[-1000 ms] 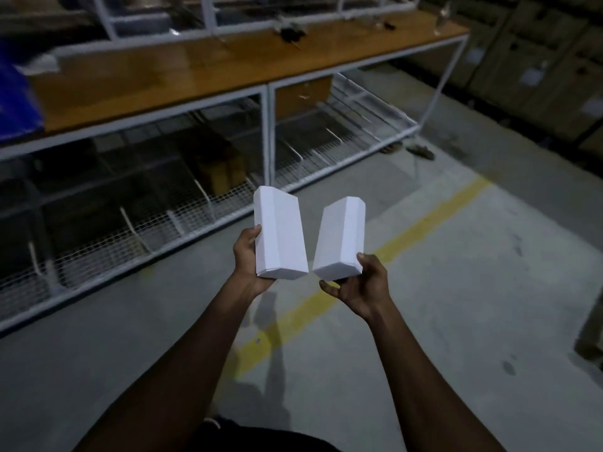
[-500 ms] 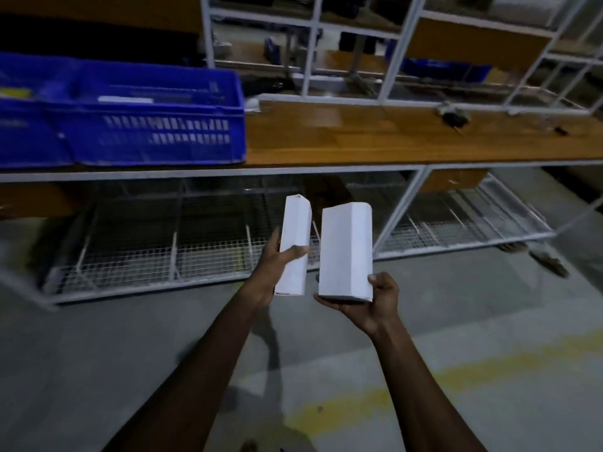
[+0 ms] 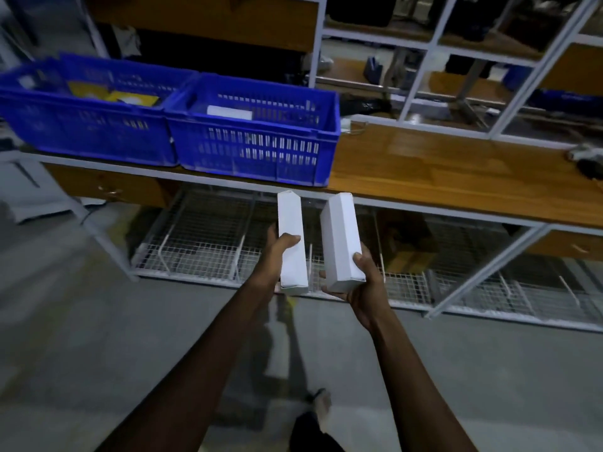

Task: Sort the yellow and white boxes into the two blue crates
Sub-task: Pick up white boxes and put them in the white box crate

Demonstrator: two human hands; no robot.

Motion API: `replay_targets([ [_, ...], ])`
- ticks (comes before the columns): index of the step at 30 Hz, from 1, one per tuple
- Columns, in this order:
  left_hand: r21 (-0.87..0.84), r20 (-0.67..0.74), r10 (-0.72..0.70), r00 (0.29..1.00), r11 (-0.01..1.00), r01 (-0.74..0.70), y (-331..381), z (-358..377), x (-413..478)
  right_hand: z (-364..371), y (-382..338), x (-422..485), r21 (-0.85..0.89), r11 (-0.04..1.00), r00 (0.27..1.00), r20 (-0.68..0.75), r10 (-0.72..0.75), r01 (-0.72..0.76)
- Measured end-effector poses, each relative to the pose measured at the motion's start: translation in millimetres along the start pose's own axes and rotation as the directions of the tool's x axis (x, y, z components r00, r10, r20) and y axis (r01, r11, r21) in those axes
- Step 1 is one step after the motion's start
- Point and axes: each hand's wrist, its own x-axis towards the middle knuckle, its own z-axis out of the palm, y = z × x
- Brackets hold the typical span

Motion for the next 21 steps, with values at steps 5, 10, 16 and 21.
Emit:
replay_targets([
  [5,0.019,-0.094,0.035,0.995,0.999,-0.034,33,-6,56,20,-27,72,-0.043,0.997,0.995,0.09,-0.052,0.057],
  [10,0.066,-0.139,0.104,0.985,0.993,-0.096,85,5,112,37,-68,142,-0.019,0.996,0.984,0.16,-0.082,0.086],
  [16,0.071,-0.184,0.175,0.967,0.984,-0.164,122,14,176,44,-105,214,-0.045,0.996,0.986,0.149,-0.07,0.077],
  [21,0.071,-0.145,0.165,0.976,0.985,-0.157,136,6,217,58,-120,262,0.054,0.998,0.992,0.113,-0.049,0.043],
])
